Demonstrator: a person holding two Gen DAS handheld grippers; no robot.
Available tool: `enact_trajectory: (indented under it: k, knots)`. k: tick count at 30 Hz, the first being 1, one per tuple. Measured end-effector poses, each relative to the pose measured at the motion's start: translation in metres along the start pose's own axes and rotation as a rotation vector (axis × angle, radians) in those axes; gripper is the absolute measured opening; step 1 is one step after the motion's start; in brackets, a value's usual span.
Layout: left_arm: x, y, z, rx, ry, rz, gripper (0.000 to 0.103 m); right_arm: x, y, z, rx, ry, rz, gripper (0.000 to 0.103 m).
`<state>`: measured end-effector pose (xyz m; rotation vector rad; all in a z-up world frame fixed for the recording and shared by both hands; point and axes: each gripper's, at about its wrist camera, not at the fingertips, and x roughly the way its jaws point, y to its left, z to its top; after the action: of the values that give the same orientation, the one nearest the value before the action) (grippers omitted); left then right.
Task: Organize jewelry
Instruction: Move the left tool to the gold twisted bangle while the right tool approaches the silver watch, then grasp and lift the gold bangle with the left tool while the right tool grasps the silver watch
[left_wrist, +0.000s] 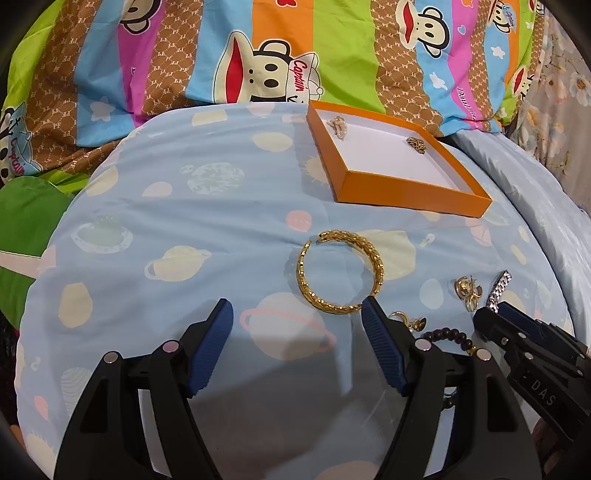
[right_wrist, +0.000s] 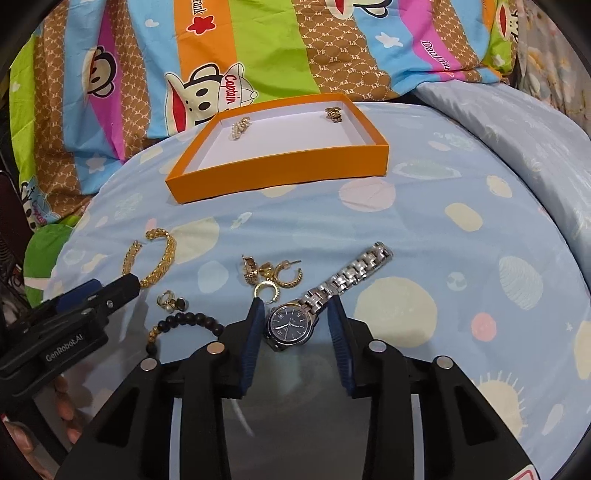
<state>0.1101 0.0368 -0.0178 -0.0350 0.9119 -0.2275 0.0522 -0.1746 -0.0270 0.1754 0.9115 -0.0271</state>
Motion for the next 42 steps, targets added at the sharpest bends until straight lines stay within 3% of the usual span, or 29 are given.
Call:
enact_trajectory:
  k: [2, 13, 21, 23, 25, 27, 36, 42]
  knots:
    - [0.0, 0.0, 0.0, 0.0, 0.001, -0.001, 0.07, -0.002, -0.003, -0.003, -0.009, 0.002, -0.003, 0.026]
    - [0.01, -0.019, 0.009, 0.025, 0.024, -0.029, 0.072, -0.01, -0.018, -0.01, 0.01, -0.002, 0.021, 0.024]
    - [0.024, -0.034, 0.017, 0.058, 0.023, 0.031, 0.073, -0.007, -0.014, -0.008, -0.004, -0.012, 0.003, 0.027]
    - [0.025, -0.036, 0.016, 0.069, 0.021, 0.04, 0.072, -0.007, -0.012, -0.008, -0.012, -0.015, -0.005, 0.027]
    - [0.023, -0.036, 0.016, 0.078, 0.015, 0.038, 0.06, -0.008, -0.014, -0.009, -0.008, -0.016, -0.006, 0.024]
    - [0.022, -0.036, 0.015, 0.089, 0.009, 0.031, 0.054, -0.009, -0.016, -0.01, 0.002, -0.016, 0.0, 0.024]
    - [0.012, -0.032, 0.01, 0.072, 0.013, -0.061, 0.054, -0.02, -0.024, -0.013, 0.036, -0.03, 0.02, 0.024]
    - [-0.004, -0.032, 0.007, 0.061, -0.002, -0.084, 0.054, -0.034, -0.031, -0.011, 0.052, -0.055, 0.034, 0.024]
